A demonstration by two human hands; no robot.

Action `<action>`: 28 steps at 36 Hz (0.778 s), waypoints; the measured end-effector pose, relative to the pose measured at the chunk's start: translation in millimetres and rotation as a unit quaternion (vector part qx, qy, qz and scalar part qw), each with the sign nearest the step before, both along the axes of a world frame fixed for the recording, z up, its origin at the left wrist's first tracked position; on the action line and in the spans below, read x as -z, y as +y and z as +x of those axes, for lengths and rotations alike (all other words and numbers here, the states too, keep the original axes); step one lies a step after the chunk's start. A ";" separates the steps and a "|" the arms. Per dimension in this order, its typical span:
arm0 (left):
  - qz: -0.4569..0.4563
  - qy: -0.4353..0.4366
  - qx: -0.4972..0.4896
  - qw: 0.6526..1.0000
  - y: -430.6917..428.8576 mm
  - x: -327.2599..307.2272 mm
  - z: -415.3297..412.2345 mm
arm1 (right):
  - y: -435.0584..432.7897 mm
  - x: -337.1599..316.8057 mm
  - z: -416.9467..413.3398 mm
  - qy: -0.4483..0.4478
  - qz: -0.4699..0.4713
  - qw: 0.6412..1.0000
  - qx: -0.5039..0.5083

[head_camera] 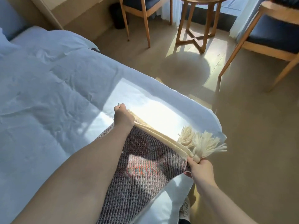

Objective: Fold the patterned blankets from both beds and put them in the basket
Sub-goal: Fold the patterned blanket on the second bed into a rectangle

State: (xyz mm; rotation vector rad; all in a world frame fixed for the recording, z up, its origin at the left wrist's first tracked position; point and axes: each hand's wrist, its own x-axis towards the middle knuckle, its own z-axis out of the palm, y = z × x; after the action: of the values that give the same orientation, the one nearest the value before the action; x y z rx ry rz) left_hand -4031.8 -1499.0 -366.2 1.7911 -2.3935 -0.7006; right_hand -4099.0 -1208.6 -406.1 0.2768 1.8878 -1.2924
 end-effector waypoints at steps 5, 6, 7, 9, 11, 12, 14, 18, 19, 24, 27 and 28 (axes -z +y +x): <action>0.029 0.014 -0.008 0.999 -9.7 52.0 -18.7 | -12.1 45.6 -18.5 0.027 0.040 0.999 -0.013; 0.039 0.020 -0.013 0.999 -10.8 58.8 -22.2 | -13.8 53.8 -22.2 0.030 0.052 0.998 -0.017; 0.050 0.027 -0.018 0.998 -11.5 64.2 -25.1 | -15.6 61.5 -25.6 0.032 0.061 0.997 -0.022; 0.071 0.049 -0.013 0.996 -11.1 71.5 -29.3 | -19.1 72.8 -31.3 0.027 0.071 0.997 -0.022; 0.096 0.078 0.005 0.992 -9.3 77.5 -30.3 | -20.3 80.4 -33.9 0.020 0.080 0.996 -0.017; 0.107 0.088 0.013 0.990 -8.8 79.9 -28.8 | -20.4 83.1 -34.1 0.015 0.083 0.996 -0.015; 0.118 0.081 0.024 0.989 -10.7 85.5 -21.5 | -18.7 86.9 -31.8 0.007 0.086 0.996 -0.005; 0.085 -0.013 0.055 0.995 -23.7 99.8 7.8 | -16.1 92.7 -20.9 -0.005 0.096 0.995 -0.004; 0.079 -0.030 0.057 0.995 -27.0 102.6 17.8 | -16.6 95.7 -16.6 -0.016 0.099 0.995 0.000; 0.058 -0.104 0.060 0.991 -37.7 106.2 67.3 | -26.3 102.5 3.5 -0.022 0.119 0.992 -0.025; 0.048 -0.081 0.062 0.994 -40.9 105.8 101.5 | -35.4 95.5 15.5 0.006 0.138 0.990 -0.014; 0.036 -0.070 0.067 0.995 -40.6 104.3 113.6 | -39.8 91.8 19.6 0.018 0.143 0.989 -0.001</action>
State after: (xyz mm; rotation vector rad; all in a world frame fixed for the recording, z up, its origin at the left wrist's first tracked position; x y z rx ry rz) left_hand -3918.2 -1539.7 -470.4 1.7746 -2.6314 -0.7049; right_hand -4079.5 -1248.4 -498.0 0.4015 2.1047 -1.0280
